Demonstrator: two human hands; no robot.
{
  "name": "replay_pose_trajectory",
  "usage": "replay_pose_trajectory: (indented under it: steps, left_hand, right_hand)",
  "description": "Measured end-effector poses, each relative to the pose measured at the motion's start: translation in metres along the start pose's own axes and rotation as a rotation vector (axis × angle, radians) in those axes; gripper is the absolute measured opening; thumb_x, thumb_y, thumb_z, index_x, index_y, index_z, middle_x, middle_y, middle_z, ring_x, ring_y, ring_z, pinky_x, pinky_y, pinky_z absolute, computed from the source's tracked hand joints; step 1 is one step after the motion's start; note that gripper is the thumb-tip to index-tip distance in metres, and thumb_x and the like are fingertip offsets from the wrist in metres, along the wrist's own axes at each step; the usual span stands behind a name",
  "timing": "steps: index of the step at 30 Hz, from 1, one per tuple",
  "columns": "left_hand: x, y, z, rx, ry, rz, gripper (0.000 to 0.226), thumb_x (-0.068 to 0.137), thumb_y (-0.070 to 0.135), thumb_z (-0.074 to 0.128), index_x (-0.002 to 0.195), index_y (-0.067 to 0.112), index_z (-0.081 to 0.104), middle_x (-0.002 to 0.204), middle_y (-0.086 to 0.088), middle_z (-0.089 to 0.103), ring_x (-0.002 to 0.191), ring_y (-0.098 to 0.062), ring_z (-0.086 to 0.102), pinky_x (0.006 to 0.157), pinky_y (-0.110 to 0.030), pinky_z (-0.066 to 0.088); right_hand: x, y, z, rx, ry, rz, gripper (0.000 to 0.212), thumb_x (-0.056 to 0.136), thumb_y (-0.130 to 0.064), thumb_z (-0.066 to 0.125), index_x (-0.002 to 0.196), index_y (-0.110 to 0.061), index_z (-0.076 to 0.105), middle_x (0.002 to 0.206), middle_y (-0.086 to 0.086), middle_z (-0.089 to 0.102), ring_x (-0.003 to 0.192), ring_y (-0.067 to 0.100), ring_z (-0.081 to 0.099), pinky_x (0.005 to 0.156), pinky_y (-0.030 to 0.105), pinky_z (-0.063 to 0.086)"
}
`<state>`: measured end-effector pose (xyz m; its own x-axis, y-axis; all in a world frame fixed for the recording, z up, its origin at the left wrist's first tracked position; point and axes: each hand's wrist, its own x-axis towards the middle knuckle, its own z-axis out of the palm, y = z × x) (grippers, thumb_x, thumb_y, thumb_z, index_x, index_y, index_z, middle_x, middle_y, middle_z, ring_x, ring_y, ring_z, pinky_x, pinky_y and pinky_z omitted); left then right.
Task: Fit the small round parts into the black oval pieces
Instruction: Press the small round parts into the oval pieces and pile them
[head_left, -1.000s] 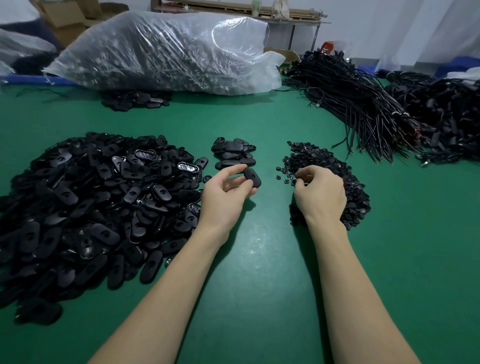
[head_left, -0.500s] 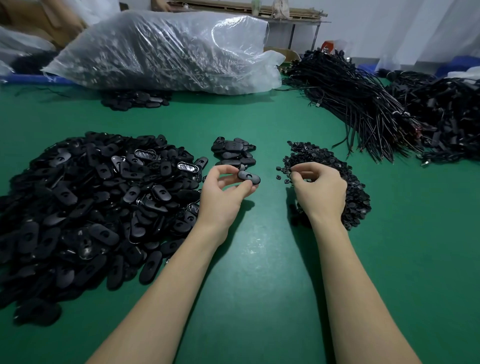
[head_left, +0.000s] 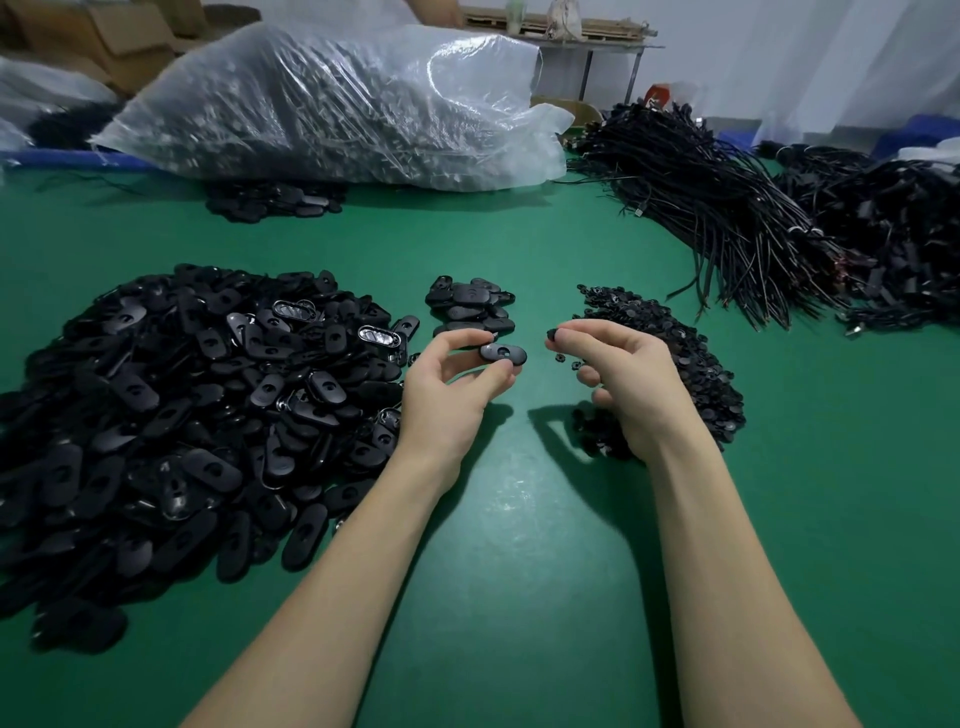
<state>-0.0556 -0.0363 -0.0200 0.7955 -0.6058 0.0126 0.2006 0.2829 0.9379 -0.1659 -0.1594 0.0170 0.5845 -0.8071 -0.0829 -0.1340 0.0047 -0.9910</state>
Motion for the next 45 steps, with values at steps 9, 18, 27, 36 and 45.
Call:
replay_pose_trajectory:
  steps: [9, 18, 27, 36, 45]
  left_hand:
    - [-0.001, 0.001, 0.000, -0.006, -0.007, 0.015, 0.029, 0.081, -0.004, 0.078, 0.104, 0.010, 0.066, 0.108, -0.023, 0.071, 0.098, -0.032, 0.074, 0.084, -0.030, 0.059]
    - [0.001, -0.002, -0.001, 0.004, -0.008, 0.022, 0.029, 0.082, -0.005, 0.077, 0.107, 0.009, 0.068, 0.104, -0.018, 0.074, 0.091, -0.020, 0.075, 0.083, -0.026, 0.059]
    - [0.000, -0.002, -0.001, 0.004, -0.009, 0.043, 0.028, 0.082, -0.006, 0.077, 0.103, 0.010, 0.068, 0.094, -0.010, 0.076, 0.084, -0.012, 0.074, 0.077, -0.025, 0.059]
    - [0.000, -0.003, -0.001, -0.013, -0.008, 0.037, 0.025, 0.085, -0.009, 0.072, 0.104, 0.007, 0.067, 0.095, -0.014, 0.077, 0.091, -0.023, 0.076, 0.081, -0.027, 0.060]
    - [0.000, -0.004, -0.001, 0.006, -0.023, 0.058, 0.025, 0.085, -0.009, 0.072, 0.104, 0.006, 0.067, 0.091, -0.011, 0.078, 0.090, -0.021, 0.076, 0.079, -0.026, 0.059]
  right_hand:
    - [0.001, 0.001, 0.004, 0.048, -0.168, -0.015, 0.020, 0.097, -0.017, 0.067, 0.101, -0.030, 0.082, 0.086, -0.015, 0.072, 0.053, 0.003, 0.047, 0.045, 0.013, 0.033]
    - [-0.001, -0.002, 0.008, 0.050, -0.176, 0.009, 0.008, 0.092, -0.016, 0.074, 0.096, -0.021, 0.080, 0.089, -0.004, 0.077, 0.057, 0.006, 0.047, 0.045, 0.014, 0.032]
    - [-0.003, -0.003, 0.014, 0.029, -0.212, -0.017, 0.017, 0.100, -0.006, 0.060, 0.098, -0.014, 0.074, 0.088, -0.002, 0.069, 0.051, 0.008, 0.050, 0.044, 0.015, 0.036]
    - [-0.004, -0.005, 0.011, -0.002, -0.112, 0.019, 0.005, 0.090, -0.016, 0.077, 0.095, -0.015, 0.076, 0.089, -0.004, 0.079, 0.048, 0.005, 0.051, 0.043, 0.014, 0.035]
    - [-0.007, -0.009, 0.023, -0.094, -0.020, 0.012, 0.008, 0.083, -0.017, 0.084, 0.078, -0.021, 0.078, 0.054, -0.011, 0.061, 0.048, 0.008, 0.044, 0.041, 0.014, 0.033]
